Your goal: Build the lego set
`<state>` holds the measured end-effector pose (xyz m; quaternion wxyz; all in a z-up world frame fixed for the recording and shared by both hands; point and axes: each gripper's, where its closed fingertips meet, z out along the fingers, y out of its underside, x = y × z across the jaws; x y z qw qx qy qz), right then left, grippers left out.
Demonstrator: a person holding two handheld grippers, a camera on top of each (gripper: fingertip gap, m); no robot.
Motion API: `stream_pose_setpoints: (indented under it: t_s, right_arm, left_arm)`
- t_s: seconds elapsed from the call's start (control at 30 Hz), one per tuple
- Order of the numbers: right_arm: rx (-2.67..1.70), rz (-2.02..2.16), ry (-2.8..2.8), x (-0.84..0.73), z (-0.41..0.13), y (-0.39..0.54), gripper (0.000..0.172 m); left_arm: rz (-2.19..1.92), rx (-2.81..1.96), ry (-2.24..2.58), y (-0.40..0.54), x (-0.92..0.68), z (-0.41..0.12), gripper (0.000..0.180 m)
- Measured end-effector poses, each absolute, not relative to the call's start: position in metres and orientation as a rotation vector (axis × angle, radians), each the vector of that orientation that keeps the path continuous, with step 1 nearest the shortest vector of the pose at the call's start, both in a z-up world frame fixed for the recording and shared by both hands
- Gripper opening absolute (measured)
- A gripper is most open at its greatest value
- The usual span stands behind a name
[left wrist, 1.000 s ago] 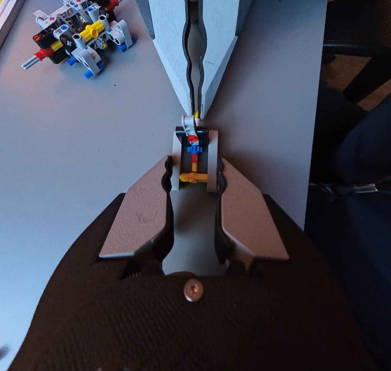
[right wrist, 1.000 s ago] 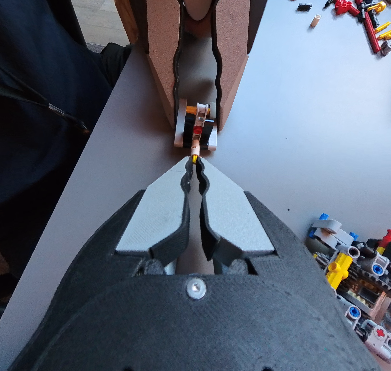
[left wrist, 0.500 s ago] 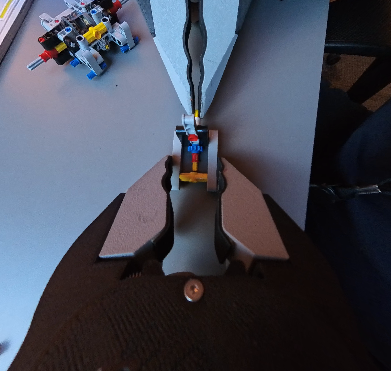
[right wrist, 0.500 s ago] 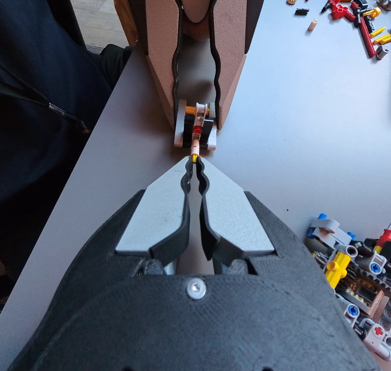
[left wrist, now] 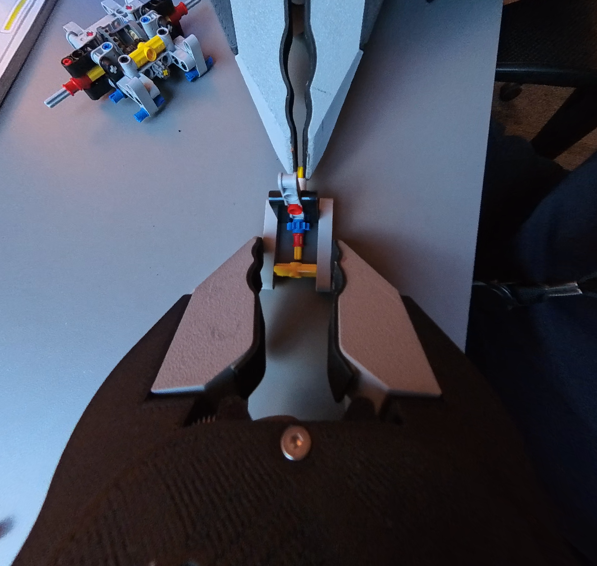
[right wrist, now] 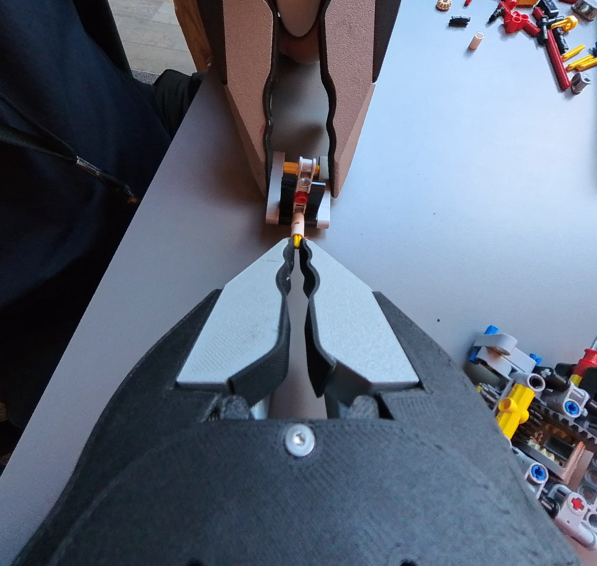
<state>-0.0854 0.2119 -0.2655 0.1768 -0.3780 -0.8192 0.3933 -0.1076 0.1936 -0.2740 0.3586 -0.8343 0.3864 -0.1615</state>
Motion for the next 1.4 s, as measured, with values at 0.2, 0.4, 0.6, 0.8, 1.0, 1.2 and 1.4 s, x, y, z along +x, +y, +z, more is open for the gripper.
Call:
stream_pose_setpoints:
  t_s: [0.2,0.4,0.6,0.8,1.0,1.2,1.4]
  right_arm:
    - [-1.065,1.117,-2.317,-0.085,-0.265,0.212,0.001]
    - [-1.066,1.123,-2.314,-0.085,-0.265,0.212,0.001]
    - [-1.069,1.135,-2.257,-0.085,-0.259,0.219,0.009]
    - [-1.142,1.283,-2.12,-0.081,-0.24,0.236,0.012]
    - [-1.145,1.166,-2.129,-0.088,-0.248,0.23,0.018]
    - [-1.184,1.143,-1.983,-0.092,-0.238,0.243,0.018]
    - [-1.216,1.133,-1.818,-0.088,-0.224,0.257,0.015]
  left_arm:
    - [-0.414,-2.148,0.996,0.193,-0.108,-0.274,0.04]
    - [-0.411,-2.147,0.994,0.194,-0.108,-0.274,0.041]
    - [-0.42,-2.17,0.966,0.199,-0.111,-0.274,0.04]
    - [-0.412,-2.183,0.94,0.201,-0.113,-0.274,0.04]
    - [-0.388,-2.194,0.896,0.204,-0.115,-0.274,0.04]
    - [-0.337,-2.198,0.862,0.207,-0.117,-0.273,0.053]
    - [-0.356,-2.174,0.82,0.204,-0.12,-0.266,0.057]
